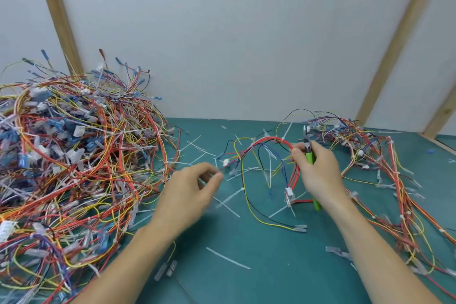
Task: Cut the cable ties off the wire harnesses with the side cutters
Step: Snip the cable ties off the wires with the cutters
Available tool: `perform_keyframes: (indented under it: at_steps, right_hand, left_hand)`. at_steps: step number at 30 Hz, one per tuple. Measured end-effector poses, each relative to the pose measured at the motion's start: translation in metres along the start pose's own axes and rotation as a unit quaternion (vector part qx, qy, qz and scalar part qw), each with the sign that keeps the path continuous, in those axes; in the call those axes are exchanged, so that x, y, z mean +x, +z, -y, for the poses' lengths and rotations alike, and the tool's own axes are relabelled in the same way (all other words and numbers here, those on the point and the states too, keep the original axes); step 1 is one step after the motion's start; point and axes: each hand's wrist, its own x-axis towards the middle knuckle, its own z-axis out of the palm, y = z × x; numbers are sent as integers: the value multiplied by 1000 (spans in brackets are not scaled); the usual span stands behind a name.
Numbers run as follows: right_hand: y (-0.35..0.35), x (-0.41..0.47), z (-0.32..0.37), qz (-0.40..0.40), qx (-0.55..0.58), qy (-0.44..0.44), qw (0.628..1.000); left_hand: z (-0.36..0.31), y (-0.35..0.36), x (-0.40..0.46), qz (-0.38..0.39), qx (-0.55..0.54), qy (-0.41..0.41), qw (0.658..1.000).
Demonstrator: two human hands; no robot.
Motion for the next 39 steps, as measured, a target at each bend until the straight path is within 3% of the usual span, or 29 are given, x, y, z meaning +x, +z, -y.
perform_keyframes:
  at_steps: [3, 9, 13, 16, 18, 21, 23, 24, 26, 27, 30, 34, 36, 39]
  right_hand:
    - [0, -3, 3, -37, 28, -40, 998]
    - [9, -13, 11, -13, 51, -78, 996]
    - [10, -14, 13, -60, 17, -61, 996]
    - [5, -12, 22, -73, 106, -2, 992]
    - [6, -14, 32, -13, 276, 50, 960]
    - [12, -25, 48, 126, 464, 107, 870]
    - [15, -31, 50, 206, 528, 129, 814]
    - [17, -33, 50, 239, 548, 138, 789]
    - [20, -36, 50, 282, 568, 152, 758]
    - [23, -38, 50, 293, 572, 154, 751]
    - [28, -41, 50, 294, 571, 142, 753]
    - [31, -43, 53, 277, 536, 143, 784]
    - [32, -46, 54, 300, 533, 146, 777]
    - [31, -51, 57, 367, 509, 141, 766]
  left_hand:
    - [4, 7, -4, 81, 53, -34, 995]
    - [0, 15, -6, 180, -77, -48, 979]
    - [1, 20, -9, 166, -105, -67, 978]
    - [-1, 21, -7, 134, -167, -81, 973]
    - [-1, 22, -6, 119, -184, -89, 972]
    - [-1, 24, -8, 63, -134, -79, 986]
    - [-5, 22, -11, -55, 10, -52, 997]
    - [-9, 18, -11, -132, 26, -39, 990]
    - [-20, 6, -12, -237, -56, 6, 970]
    - [-25, 1, -12, -245, -97, 38, 964]
    - [-35, 4, -17, -114, -90, 107, 984]
    - [-30, 16, -20, 67, -141, 78, 985]
    - [-26, 16, -18, 91, -164, 55, 981]
    - [-27, 15, -17, 54, -172, 61, 982]
